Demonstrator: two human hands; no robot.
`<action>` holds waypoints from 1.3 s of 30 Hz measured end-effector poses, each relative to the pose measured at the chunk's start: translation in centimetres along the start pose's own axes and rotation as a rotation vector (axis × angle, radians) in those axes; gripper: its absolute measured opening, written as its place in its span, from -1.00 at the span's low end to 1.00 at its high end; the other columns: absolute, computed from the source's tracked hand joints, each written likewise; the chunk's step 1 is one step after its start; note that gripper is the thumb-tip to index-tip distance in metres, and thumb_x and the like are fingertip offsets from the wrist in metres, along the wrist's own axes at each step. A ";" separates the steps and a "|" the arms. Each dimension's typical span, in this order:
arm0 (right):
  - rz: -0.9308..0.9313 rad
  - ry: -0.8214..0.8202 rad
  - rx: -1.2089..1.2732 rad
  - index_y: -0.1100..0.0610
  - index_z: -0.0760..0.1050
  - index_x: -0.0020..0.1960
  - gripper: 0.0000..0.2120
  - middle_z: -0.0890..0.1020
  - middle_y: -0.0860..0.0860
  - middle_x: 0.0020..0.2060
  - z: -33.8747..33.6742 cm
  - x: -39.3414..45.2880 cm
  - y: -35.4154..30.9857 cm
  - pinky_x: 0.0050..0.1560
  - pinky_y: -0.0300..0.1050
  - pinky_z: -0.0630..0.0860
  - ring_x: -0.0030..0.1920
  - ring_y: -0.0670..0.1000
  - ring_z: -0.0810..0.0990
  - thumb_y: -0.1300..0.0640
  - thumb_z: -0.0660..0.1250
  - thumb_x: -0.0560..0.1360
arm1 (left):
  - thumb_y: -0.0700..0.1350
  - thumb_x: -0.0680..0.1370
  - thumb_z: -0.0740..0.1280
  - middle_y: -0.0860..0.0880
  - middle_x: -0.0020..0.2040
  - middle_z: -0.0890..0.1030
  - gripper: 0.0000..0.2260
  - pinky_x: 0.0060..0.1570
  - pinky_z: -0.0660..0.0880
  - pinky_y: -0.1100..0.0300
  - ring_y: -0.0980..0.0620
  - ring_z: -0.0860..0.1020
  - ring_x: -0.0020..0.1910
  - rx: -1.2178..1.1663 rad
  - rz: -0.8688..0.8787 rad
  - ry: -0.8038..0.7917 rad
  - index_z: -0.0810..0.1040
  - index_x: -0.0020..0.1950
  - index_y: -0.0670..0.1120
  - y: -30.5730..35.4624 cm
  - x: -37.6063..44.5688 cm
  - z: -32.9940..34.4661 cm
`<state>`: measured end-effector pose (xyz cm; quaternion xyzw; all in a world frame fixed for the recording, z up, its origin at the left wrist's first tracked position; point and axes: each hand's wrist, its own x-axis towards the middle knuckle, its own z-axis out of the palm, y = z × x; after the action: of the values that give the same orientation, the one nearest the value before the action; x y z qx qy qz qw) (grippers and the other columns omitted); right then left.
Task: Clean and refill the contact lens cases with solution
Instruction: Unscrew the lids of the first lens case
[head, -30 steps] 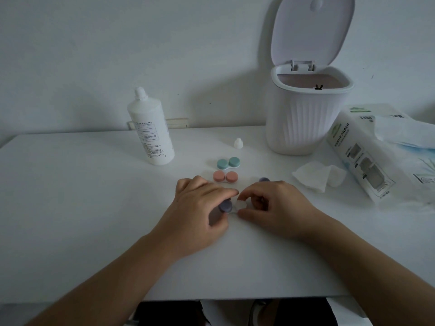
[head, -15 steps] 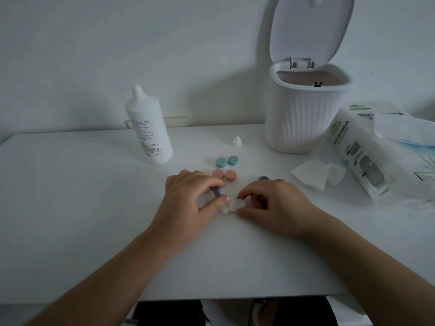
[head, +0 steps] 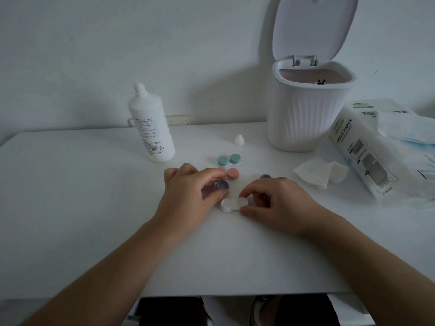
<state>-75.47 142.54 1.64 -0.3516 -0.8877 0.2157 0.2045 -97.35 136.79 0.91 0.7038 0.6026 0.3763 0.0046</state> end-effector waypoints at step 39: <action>-0.036 0.018 0.060 -0.09 0.65 0.06 -0.79 0.54 -0.11 -0.35 -0.2 -0.4 0.5 -0.23 -0.12 0.50 -0.31 -0.08 0.51 -0.06 0.49 0.44 | 0.33 0.38 0.35 0.16 -0.17 0.58 -0.68 0.07 0.27 0.09 0.15 0.45 -0.08 -0.057 0.010 -0.211 0.69 -0.08 0.16 0.4 -1.7 -0.4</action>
<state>-74.85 142.63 1.42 -0.3310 -0.8853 0.2353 0.2267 -97.21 135.06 0.51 0.7420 0.5842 0.3174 0.0862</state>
